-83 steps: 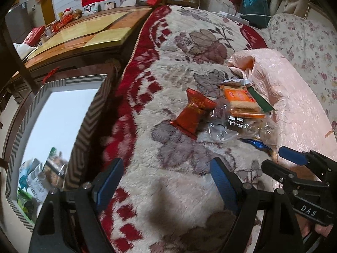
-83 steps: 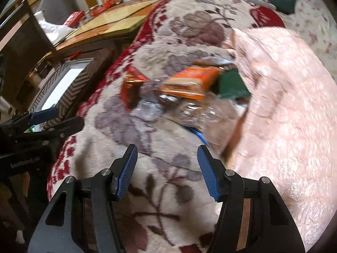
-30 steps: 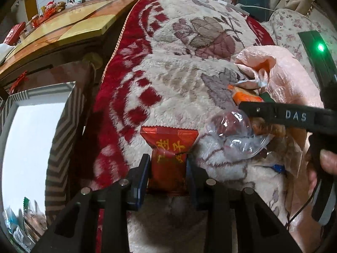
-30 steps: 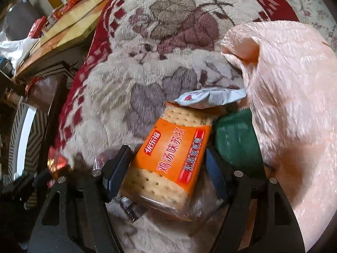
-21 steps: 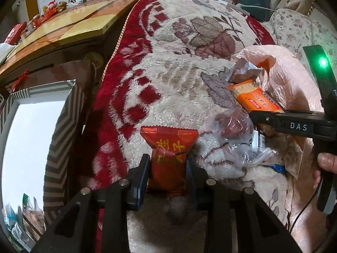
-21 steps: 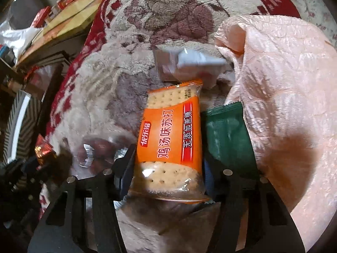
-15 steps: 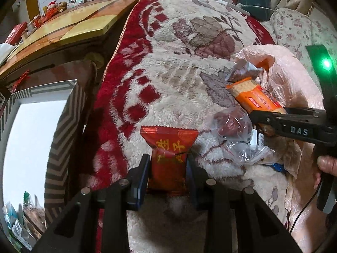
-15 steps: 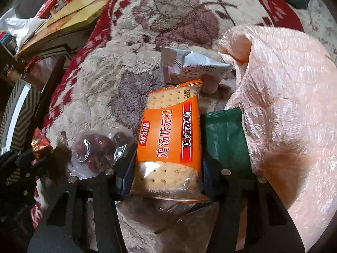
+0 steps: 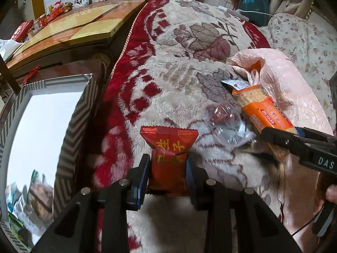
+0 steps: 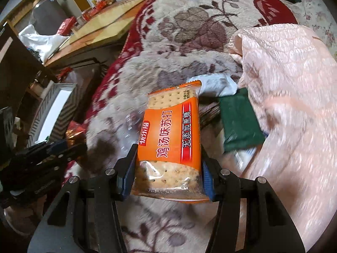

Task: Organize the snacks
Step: 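Carry the red candy packet and orange cracker pack over the white tray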

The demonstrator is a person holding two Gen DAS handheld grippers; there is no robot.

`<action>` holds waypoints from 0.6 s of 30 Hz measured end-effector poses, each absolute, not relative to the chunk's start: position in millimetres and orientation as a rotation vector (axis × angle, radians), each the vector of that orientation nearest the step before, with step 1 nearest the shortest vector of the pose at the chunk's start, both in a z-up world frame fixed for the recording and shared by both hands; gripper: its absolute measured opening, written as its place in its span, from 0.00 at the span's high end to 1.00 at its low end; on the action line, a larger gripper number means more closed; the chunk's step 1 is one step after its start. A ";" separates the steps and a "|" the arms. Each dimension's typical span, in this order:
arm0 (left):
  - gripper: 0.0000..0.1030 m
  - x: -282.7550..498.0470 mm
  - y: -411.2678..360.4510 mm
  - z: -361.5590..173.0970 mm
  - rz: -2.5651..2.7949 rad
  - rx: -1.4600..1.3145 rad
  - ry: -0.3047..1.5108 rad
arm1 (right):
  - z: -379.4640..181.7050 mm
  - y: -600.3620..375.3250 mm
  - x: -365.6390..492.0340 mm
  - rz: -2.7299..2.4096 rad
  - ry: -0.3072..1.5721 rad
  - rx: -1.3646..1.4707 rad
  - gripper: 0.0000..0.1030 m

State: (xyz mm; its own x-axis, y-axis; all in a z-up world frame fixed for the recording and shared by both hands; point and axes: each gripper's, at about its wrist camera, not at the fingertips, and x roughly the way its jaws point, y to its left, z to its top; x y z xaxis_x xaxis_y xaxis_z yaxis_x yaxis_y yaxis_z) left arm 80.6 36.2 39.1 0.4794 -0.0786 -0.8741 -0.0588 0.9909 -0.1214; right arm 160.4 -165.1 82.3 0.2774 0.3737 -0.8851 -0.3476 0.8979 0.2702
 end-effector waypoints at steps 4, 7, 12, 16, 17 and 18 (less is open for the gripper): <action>0.66 66.0 34.9 43.5 -0.007 -0.140 1.062 | 84.9 -162.0 141.1 0.507 1.187 0.046 0.49; 0.66 55.7 34.8 48.4 0.004 -0.139 1.048 | 88.7 -159.3 126.1 0.516 1.161 0.069 0.49; 0.66 38.9 36.6 61.2 0.031 -0.130 1.011 | 96.3 -153.5 103.5 0.531 1.130 0.077 0.49; 0.66 28.1 38.0 69.9 0.040 -0.122 0.988 | 100.5 -149.0 89.8 0.544 1.127 0.074 0.49; 0.66 25.6 39.2 72.0 0.043 -0.124 0.983 | 102.0 -147.4 86.4 0.547 1.125 0.072 0.49; 0.66 23.1 40.2 73.7 0.045 -0.126 0.978 | 104.0 -146.0 82.9 0.551 1.122 0.072 0.49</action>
State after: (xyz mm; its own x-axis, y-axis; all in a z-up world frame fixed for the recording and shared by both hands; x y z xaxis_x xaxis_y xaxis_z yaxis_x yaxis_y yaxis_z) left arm 23.1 40.2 73.7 0.5580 -0.0183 -0.8296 -0.0950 0.9918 -0.0858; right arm 82.9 -146.0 104.0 0.3159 0.4530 -0.8336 -0.3824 0.8649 0.3251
